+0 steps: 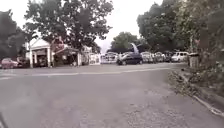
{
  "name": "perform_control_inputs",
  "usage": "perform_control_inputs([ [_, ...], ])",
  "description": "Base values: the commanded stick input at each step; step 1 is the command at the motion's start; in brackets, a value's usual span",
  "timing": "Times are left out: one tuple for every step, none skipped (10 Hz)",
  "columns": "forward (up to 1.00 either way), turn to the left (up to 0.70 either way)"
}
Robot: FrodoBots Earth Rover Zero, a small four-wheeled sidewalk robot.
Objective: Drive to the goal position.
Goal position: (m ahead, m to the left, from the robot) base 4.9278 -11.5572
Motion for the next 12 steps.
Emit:
perform_control_inputs([
  [0.7, 0.0],
  [0.7, 0.0],
  [0.7, 0.0],
  [0.7, 0.0],
  [0.7, 0.0],
  [0.7, 0.0],
  [0.7, 0.0],
  [0.7, 0.0],
  [0.7, 0.0],
  [0.7, 0.0],
  [0.7, 0.0],
  [0.7, 0.0],
])
